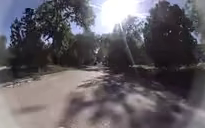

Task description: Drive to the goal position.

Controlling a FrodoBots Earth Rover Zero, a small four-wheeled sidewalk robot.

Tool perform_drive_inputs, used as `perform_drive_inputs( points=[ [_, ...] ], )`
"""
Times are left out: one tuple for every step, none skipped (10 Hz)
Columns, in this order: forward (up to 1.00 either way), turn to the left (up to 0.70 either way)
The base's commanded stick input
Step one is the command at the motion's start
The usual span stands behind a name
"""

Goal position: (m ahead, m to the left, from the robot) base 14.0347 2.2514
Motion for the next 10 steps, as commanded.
perform_drive_inputs(
  points=[
    [1.0, 0.05],
    [1.0, 0.05],
    [1.0, 0.05],
    [1.0, 0.05],
    [1.0, 0.05],
    [1.0, 0.05],
    [1.0, 0.05],
    [1.0, 0.05],
    [1.0, 0.05],
    [1.0, 0.05]
  ],
)
